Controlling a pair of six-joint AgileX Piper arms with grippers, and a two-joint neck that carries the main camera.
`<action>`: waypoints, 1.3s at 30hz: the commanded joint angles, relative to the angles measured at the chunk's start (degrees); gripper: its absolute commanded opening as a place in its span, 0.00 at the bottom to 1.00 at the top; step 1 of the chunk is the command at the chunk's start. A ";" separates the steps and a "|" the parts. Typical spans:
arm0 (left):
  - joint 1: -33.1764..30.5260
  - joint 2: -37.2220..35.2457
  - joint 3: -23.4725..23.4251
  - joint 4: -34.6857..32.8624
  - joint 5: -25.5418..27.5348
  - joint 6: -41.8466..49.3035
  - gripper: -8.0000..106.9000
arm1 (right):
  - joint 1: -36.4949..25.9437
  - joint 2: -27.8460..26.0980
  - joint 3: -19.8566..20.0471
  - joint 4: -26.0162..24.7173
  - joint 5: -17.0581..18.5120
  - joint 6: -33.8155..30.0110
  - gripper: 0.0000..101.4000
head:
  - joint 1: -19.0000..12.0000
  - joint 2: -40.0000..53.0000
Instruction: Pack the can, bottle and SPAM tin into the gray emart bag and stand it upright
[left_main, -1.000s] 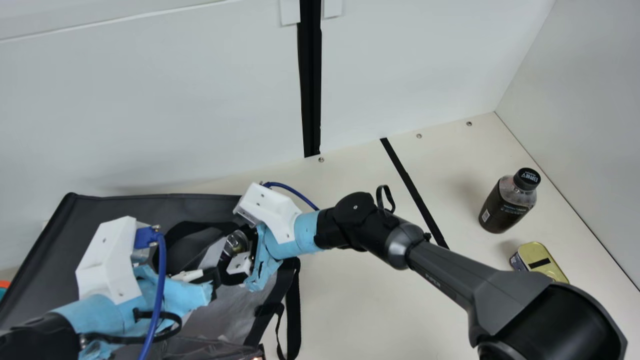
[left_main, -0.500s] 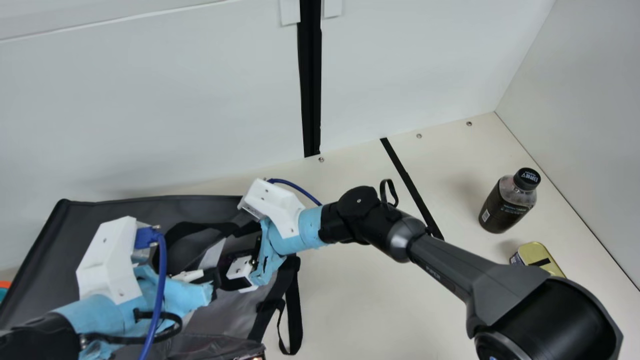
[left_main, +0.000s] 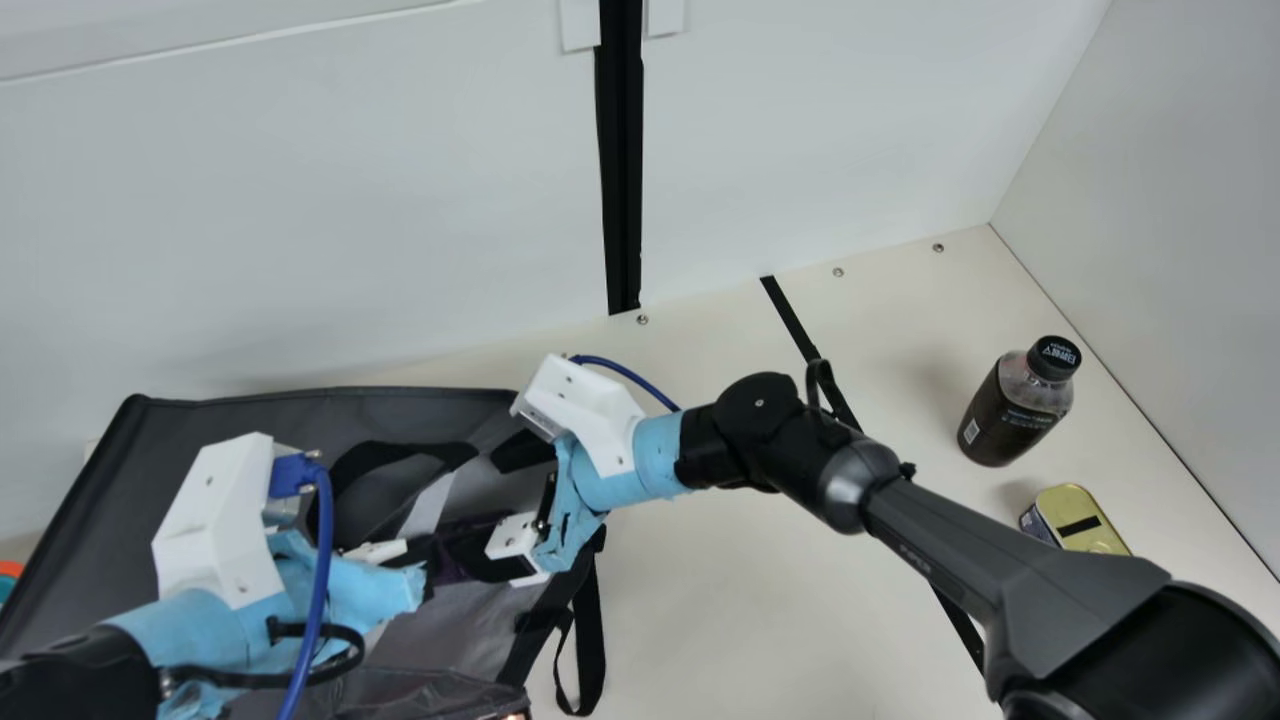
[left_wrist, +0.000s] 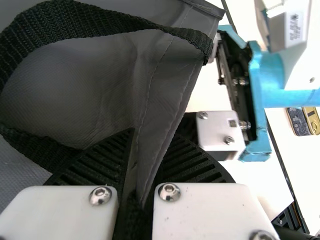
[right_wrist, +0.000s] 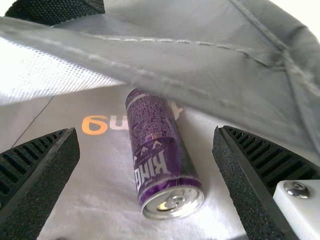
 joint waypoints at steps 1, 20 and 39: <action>0.00 0.00 0.00 0.00 0.00 0.00 0.00 | -0.27 -1.06 0.74 -0.11 -0.52 0.24 0.94 | -1.30 -0.14; 0.00 0.00 0.00 0.00 0.00 0.00 0.00 | -1.56 -14.45 8.85 -3.73 -9.03 8.18 0.94 | -1.30 -0.14; 0.00 0.00 0.00 0.00 0.00 0.00 0.00 | -6.03 -28.75 15.23 -16.17 -14.19 22.39 0.94 | -1.30 -0.14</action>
